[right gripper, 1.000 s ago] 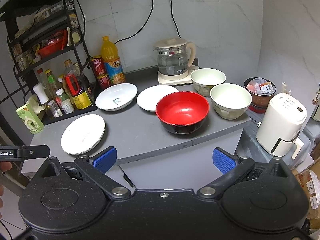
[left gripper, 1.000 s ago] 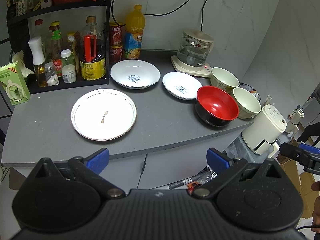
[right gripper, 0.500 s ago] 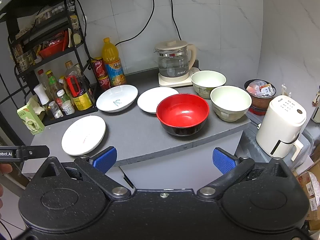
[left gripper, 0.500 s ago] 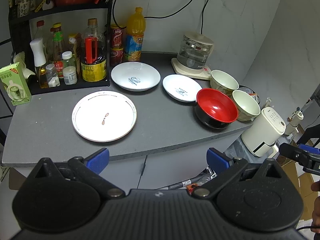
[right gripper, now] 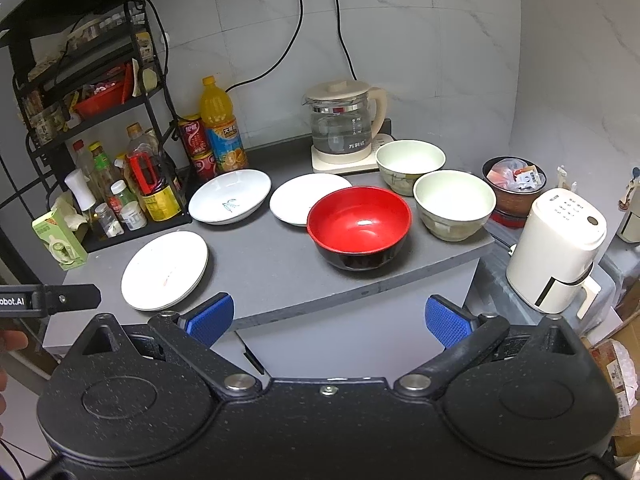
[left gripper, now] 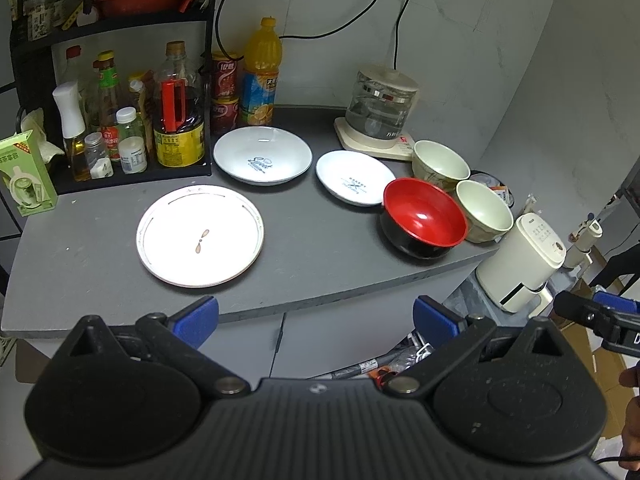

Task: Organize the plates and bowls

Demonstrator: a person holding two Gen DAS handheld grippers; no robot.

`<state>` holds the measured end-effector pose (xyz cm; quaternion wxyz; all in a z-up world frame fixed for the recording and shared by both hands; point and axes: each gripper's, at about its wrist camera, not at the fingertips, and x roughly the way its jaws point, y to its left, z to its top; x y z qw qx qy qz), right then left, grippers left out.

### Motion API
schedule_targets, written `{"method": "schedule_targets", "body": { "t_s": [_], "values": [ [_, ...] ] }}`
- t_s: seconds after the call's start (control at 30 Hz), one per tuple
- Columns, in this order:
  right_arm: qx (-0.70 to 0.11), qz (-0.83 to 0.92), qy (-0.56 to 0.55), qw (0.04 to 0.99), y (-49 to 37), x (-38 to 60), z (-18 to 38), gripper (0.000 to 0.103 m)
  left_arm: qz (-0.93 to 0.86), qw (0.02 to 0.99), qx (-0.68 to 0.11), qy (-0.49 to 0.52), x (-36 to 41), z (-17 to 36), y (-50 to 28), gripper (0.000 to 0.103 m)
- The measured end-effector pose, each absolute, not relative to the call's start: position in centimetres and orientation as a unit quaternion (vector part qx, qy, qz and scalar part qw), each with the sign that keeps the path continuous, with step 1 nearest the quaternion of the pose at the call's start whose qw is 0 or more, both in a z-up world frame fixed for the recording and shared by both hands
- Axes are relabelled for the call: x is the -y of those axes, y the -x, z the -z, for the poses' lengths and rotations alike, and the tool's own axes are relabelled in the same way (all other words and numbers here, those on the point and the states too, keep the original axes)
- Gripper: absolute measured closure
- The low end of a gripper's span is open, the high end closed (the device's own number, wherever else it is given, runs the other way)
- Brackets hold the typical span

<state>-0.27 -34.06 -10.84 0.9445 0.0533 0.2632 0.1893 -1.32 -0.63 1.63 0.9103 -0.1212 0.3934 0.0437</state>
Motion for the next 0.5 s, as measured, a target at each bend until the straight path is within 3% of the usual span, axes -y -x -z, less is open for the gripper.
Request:
{"method": "schedule_targets", "body": {
  "t_s": [0.5],
  "values": [
    [-0.274, -0.190, -0.065, 0.941, -0.4, 34.2, 10.6, 0.000, -0.035, 0.911, -0.392, 0.121, 1.1, -2.0, 0.1, 0.001]
  ]
}}
